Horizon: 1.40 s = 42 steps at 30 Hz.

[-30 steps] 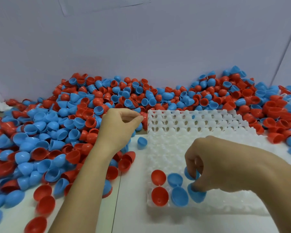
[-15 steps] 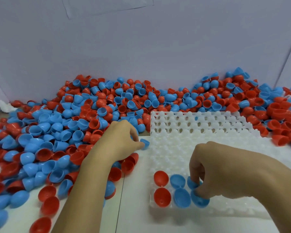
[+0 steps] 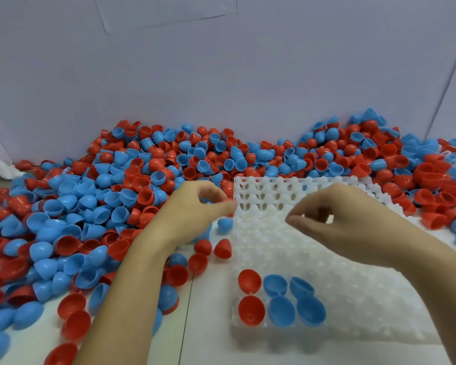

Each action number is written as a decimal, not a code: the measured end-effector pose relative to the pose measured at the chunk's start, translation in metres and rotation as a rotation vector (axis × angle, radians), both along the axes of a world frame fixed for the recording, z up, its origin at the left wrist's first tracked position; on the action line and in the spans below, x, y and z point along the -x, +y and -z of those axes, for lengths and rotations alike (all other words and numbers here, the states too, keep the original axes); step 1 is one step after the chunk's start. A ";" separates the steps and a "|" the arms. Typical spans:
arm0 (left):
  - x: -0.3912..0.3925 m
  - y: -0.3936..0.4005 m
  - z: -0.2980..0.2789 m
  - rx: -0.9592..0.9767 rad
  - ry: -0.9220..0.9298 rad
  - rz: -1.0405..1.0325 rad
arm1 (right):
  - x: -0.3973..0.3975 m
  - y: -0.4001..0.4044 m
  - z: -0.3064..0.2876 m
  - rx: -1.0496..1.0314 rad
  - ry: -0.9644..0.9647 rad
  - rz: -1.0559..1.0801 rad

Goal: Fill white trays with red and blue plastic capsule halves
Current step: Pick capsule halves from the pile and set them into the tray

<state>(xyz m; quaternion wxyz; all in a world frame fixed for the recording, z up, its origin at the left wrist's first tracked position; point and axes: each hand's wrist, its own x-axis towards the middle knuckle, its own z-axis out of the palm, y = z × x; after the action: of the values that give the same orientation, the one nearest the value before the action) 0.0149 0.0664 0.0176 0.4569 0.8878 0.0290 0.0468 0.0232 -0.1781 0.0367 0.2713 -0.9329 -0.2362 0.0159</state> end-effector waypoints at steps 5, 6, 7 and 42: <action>-0.001 -0.020 -0.007 0.699 -0.049 -0.023 | -0.003 0.024 0.016 -0.345 -0.143 0.018; -0.001 -0.024 -0.006 0.733 -0.035 -0.001 | -0.001 0.029 0.018 -0.404 -0.160 -0.009; -0.001 -0.028 -0.005 0.742 -0.018 0.031 | 0.000 0.034 0.020 -0.450 -0.181 -0.036; -0.005 -0.006 0.006 0.032 -0.124 -0.021 | -0.005 0.028 0.025 -0.444 -0.036 -0.066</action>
<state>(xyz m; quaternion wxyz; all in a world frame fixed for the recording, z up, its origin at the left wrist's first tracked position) 0.0203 0.0602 0.0114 0.4715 0.8754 0.0105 0.1059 0.0283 -0.1497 0.0120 0.4651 -0.8422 -0.2691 -0.0442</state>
